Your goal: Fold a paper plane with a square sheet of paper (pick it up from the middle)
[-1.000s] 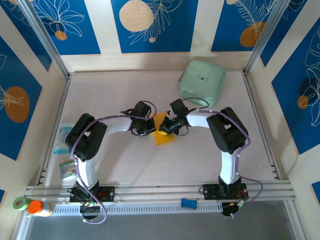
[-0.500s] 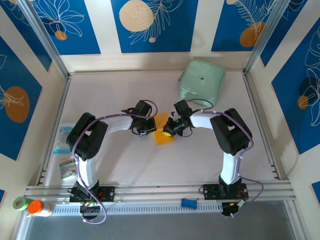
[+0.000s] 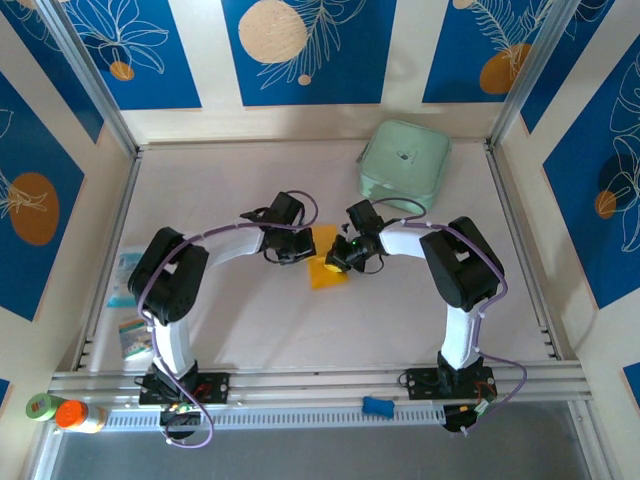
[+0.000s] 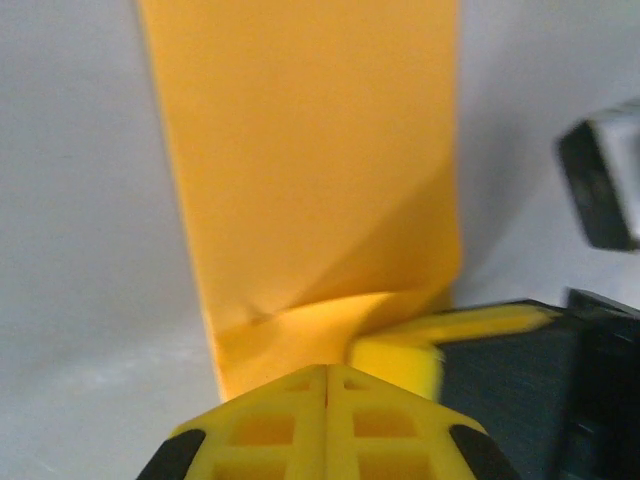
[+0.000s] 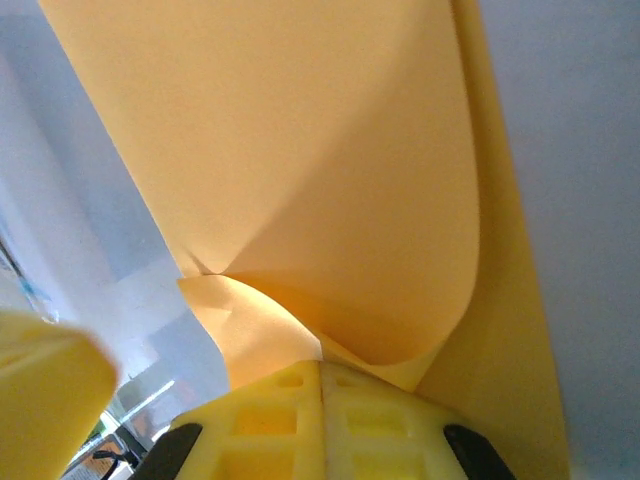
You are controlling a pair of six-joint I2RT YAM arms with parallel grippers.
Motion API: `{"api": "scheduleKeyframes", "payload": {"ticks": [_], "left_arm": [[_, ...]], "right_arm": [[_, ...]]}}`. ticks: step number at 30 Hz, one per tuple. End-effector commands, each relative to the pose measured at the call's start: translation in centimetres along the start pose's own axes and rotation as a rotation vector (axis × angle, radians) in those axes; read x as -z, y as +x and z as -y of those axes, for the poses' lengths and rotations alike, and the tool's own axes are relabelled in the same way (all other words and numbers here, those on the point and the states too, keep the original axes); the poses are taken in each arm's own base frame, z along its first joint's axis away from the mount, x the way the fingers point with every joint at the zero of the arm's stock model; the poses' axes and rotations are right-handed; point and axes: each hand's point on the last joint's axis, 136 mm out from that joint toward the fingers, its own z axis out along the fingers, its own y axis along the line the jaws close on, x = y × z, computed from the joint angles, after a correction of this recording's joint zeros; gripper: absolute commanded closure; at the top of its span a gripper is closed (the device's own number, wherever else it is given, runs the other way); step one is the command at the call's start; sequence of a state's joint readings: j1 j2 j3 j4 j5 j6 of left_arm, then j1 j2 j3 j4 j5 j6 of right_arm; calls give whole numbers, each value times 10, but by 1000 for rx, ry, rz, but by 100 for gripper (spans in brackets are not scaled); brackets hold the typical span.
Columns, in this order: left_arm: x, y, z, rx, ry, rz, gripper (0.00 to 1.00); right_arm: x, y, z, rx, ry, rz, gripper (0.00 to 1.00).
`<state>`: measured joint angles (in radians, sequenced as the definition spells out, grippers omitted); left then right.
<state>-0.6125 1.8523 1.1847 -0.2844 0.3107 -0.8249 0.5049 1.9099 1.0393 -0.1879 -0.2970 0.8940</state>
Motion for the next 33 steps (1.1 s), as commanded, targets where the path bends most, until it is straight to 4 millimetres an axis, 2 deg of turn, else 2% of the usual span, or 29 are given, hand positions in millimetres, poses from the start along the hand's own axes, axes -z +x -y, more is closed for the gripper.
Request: {"api": "scheduleKeyframes", "payload": {"ticks": [1,8,13,21,29,33], "left_arm": [[7,21,17,-7,69,-43,96],[-4,56,6,32,69,-122,98],[-13,72,2,46,72,-165,98],[-20,66,5,37,70,-157,98],[-31,76,-10,39,23,-182,98],[-33,84,-24,40,-5,-195,98]], "right_arm": [[-19,19,73,-124,270,-36,99],[-18,22,78,-148,295,-45,100],[-18,21,78,-148,298,-45,100],[-19,22,78,-149,297,-49,100],[-20,23,79,-150,303,-52,100],[-20,23,80,-151,304,-53,100]]}}
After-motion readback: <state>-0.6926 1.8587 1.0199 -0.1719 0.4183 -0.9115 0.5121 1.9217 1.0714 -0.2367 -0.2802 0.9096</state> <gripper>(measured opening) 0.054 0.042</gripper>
